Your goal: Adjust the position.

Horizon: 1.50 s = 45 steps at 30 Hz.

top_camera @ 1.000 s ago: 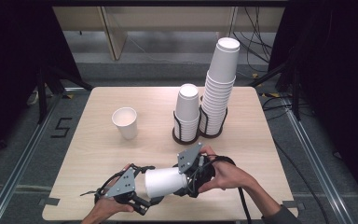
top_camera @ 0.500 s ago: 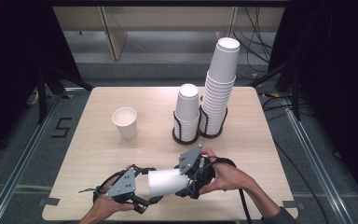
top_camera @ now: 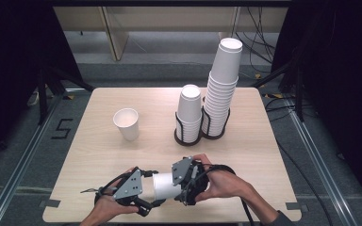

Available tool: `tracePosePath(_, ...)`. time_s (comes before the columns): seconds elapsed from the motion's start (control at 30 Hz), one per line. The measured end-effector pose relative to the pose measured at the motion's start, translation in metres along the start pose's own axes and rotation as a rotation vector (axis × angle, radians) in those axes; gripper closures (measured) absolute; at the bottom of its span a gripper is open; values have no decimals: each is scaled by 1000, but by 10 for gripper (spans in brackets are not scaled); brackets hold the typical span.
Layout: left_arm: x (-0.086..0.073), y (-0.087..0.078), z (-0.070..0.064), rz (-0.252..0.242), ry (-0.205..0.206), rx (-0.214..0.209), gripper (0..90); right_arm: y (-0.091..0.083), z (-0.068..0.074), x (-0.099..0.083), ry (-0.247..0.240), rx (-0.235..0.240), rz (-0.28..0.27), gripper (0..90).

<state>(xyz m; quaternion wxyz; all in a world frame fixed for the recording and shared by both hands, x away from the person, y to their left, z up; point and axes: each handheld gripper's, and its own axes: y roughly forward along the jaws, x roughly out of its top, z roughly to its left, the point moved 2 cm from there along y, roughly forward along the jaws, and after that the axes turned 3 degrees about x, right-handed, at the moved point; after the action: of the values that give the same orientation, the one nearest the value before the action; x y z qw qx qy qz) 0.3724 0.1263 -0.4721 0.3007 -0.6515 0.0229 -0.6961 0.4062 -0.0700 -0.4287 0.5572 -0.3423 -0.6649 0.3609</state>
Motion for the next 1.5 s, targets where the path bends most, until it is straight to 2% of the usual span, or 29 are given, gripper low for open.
tracePosePath(0.13, 0, 0, -1, 4, 6, 1, 144, 4, 1, 1, -9, -4, 9, 231)
tracePosePath(0.2, 0, 0, 0, -17, -1, -8, 143, 4, 1, 1, -15, -7, -6, 239)
tracePosePath(0.23, 1, -1, 0, -28, 4, 2, 137, 3, -1, 0, -33, 6, -26, 239)
tracePosePath(0.27, 1, -1, 0, -45, -15, -1, 120, 3, -1, -1, -24, 19, -44, 237)
tracePosePath(0.3, 1, -1, 1, -70, -46, -7, 105, 1, 0, -2, 8, 43, -64, 235)
tracePosePath(0.33, 1, -1, 1, -95, -66, 0, 89, 1, -2, -3, -6, 47, -88, 233)
tracePosePath(0.4, -1, -2, 2, -145, -84, 19, 72, -1, -6, -7, -2, 46, -128, 232)
tracePosePath(0.43, -2, -3, 3, -151, -98, 20, 76, -2, -7, -9, 11, 51, -147, 231)
tracePosePath(0.47, -3, -4, 5, -167, -116, 27, 76, -5, -8, -12, 49, 46, -154, 231)
tracePosePath(0.5, -4, -5, 7, -201, -155, 28, 75, -6, -11, -15, 32, 48, -188, 231)
tracePosePath(0.53, -4, -7, 8, -212, -176, 25, 74, -10, -13, -18, 62, 60, -223, 230)
tracePosePath(0.57, -4, -7, 9, -244, -200, 19, 74, -11, -14, -20, 83, 73, -251, 230)
tracePosePath(0.6, -4, -9, 11, -249, -209, 23, 77, -14, -15, -23, 97, 91, -286, 229)
tracePosePath(0.63, -4, -10, 12, -279, -240, 15, 84, -15, -16, -25, 107, 93, -312, 228)
tracePosePath(0.67, -4, -11, 12, -290, -253, 15, 92, -17, -18, -27, 121, 100, -343, 228)
tracePosePath(0.73, -3, -12, 13, -331, -287, -4, 99, -19, -19, -29, 125, 101, -383, 227)
tracePosePath(0.8, -2, -13, 13, -349, -299, -11, 101, -21, -19, -29, 129, 109, -415, 227)
tracePosePath(0.9, 0, -11, 11, -359, -302, -16, 108, -19, -19, -27, 129, 108, -427, 225)
tracePosePath(1.0, 2, -10, 9, -365, -309, -3, 80, -14, -17, -24, 131, 120, -434, 224)
tracePosePath(1.07, 4, -8, 9, -396, -325, -8, 63, -10, -17, -22, 123, 123, -437, 223)
tracePosePath(1.1, 4, -10, 9, -377, -329, 6, 56, -8, -16, -22, 131, 123, -434, 223)
tracePosePath(1.23, 3, -10, 8, -371, -310, 21, 57, -3, -15, -19, 134, 125, -433, 222)
tracePosePath(1.3, 3, -11, 9, -360, -291, 20, 82, -1, -14, -19, 129, 121, -417, 226)
tracePosePath(1.4, 4, -11, 8, -355, -293, 15, 110, 2, -14, -20, 134, 119, -411, 228)
tracePosePath(1.5, 4, -9, 8, -330, -269, 13, 126, 4, -13, -21, 133, 102, -389, 221)
